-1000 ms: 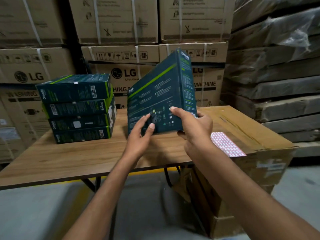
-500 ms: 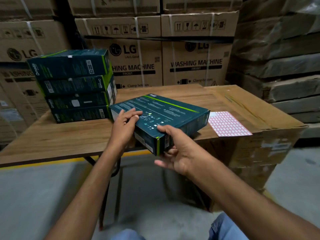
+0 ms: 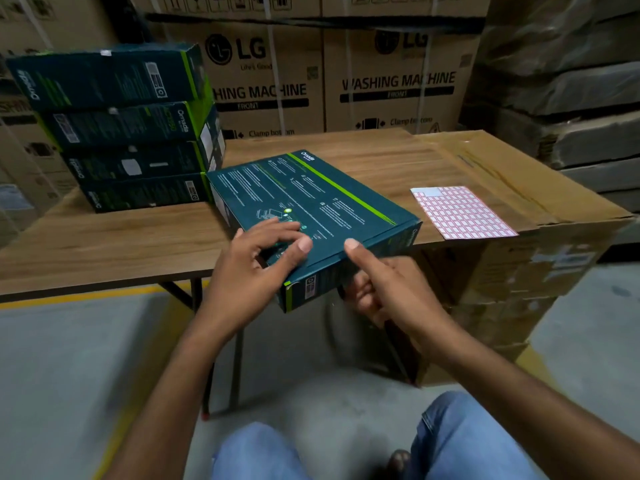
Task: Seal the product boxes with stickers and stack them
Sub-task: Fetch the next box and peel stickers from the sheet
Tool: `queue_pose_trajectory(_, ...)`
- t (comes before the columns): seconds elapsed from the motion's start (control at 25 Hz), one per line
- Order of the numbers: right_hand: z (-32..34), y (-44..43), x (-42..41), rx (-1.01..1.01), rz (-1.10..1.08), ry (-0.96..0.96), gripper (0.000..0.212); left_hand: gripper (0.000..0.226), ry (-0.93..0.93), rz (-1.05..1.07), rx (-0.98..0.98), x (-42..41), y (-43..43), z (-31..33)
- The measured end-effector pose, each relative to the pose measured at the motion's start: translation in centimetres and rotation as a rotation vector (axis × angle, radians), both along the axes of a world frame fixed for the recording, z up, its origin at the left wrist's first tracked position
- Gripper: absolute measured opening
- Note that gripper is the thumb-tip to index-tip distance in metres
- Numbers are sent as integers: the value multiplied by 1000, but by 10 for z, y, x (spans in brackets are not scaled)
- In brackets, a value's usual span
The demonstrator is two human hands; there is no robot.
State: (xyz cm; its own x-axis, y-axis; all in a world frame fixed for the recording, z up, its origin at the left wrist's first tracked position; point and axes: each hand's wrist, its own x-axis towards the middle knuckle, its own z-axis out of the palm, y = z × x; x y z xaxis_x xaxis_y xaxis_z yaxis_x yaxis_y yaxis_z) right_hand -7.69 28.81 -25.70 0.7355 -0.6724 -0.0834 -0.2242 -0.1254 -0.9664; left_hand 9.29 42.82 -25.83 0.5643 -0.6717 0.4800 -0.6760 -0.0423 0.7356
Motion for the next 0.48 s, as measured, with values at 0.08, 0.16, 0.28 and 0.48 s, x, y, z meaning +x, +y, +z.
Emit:
queue_pose_trajectory(0.08, -8, -29, -6, -506, -152, -211, 46, 47, -95, 24, 61, -8, 4, 1)
queue_pose_trajectory(0.16, -9, -61, -5, -961, -126, -279, 31, 61, -248, 82, 152, -18, 4, 1)
queue_pose_trajectory(0.28, 4, -102, -1, -1136, 124, -78, 59, 66, -397, 81, 230, -20, 7, 0)
queue_pose_trajectory(0.48, -5, -97, -1, -1061, 255, -55, 67, 61, -261, -53, 250, 7, 30, 11)
